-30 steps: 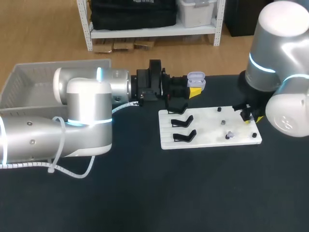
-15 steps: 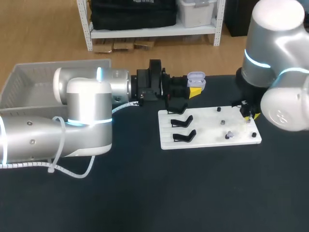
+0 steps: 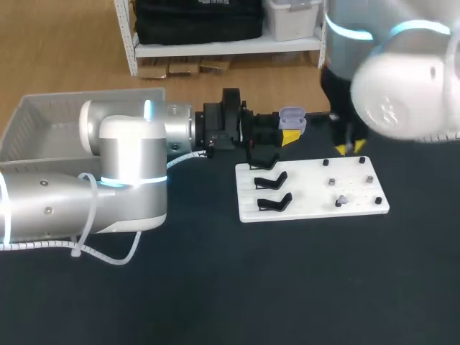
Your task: Pick up each earbud case from the left stands, insert the matching earbuds, close the lid, and place the case in the box.
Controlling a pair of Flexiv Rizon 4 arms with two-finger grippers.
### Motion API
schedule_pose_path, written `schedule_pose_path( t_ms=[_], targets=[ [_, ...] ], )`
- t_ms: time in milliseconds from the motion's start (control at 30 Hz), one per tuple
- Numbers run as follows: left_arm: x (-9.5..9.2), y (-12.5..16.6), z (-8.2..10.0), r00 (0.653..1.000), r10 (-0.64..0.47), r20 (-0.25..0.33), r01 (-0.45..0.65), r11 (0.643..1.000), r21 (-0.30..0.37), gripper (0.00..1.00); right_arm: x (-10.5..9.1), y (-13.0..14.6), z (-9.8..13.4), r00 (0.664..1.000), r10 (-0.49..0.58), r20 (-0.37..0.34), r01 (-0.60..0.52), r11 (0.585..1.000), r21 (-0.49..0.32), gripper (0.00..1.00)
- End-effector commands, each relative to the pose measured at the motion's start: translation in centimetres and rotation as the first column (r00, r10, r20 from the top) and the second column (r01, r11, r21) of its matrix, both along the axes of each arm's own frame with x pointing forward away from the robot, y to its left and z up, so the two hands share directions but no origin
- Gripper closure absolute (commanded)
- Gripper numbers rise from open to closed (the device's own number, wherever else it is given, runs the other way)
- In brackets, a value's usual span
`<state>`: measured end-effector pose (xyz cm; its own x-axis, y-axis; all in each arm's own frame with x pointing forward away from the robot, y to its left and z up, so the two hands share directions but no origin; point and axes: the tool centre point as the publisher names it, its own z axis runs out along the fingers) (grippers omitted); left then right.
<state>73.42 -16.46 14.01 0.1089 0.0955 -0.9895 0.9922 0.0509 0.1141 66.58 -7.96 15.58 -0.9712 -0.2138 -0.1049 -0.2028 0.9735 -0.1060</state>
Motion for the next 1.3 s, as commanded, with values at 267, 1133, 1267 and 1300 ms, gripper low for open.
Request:
schedule_pose_path(
  t_ms=[267,1133,1267,1300],
  targets=[
    [-0.2,0.0,-0.2,1.0,0.008,0.007,-0.008,1.0,-0.008,1.0,-1.8,2.9,6.2,0.998,0.032,-0.06,-0.027,0.996,0.082,1.0],
    [-0.2,0.0,-0.2,1.0,0.008,0.007,-0.008,1.0,-0.008,1.0,0.8,6.5,6.1,0.686,-0.725,0.063,0.728,0.684,-0.042,1.0],
    [-0.2,0.0,-0.2,1.0,0.008,0.007,-0.008,1.0,-0.008,1.0,1.1,6.7,6.4,0.633,-0.773,0.047,0.774,0.633,-0.006,1.0],
    [-0.2,0.0,-0.2,1.0,0.008,0.007,-0.008,1.0,-0.008,1.0,1.1,6.7,6.4,0.637,-0.769,0.048,0.77,0.638,-0.012,1.0]
  ],
)
